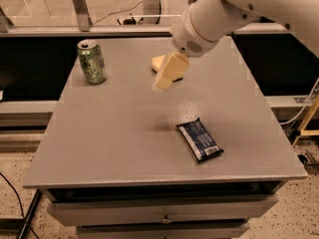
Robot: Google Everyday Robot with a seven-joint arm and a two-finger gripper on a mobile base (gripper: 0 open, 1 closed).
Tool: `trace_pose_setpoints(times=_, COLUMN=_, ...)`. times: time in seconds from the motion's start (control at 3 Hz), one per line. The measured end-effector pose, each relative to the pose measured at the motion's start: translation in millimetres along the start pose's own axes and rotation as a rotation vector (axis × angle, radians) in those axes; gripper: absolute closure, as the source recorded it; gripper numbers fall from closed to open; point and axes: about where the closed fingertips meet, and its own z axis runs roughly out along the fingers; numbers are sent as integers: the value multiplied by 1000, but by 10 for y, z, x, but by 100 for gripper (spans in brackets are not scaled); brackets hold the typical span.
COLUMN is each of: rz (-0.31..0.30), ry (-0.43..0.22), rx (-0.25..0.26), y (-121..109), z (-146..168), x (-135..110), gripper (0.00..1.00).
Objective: Move sponge near rxbar blueberry
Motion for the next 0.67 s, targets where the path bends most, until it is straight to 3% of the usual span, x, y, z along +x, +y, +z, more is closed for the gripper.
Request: trace_pose_setpoints(times=0.67, rz=189, ry=19, rx=161, y=-568, z=356, x=54, gripper=0)
